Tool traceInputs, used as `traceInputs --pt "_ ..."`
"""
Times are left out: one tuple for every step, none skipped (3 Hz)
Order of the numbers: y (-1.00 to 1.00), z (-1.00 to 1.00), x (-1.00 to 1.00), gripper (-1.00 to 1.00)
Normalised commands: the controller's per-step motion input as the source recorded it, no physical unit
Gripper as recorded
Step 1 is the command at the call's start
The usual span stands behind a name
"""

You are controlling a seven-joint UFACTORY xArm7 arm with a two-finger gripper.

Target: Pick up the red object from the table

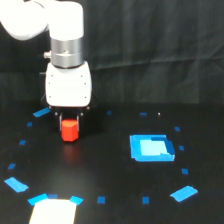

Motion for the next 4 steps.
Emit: traceInputs --pt "-0.13 1.0 0.49 -1.0" --pt "0.7 1.0 0.38 -1.0" --pt "-1.0 1.0 -0.19 -0.72" --pt "1.0 1.0 -0.06 -0.4"
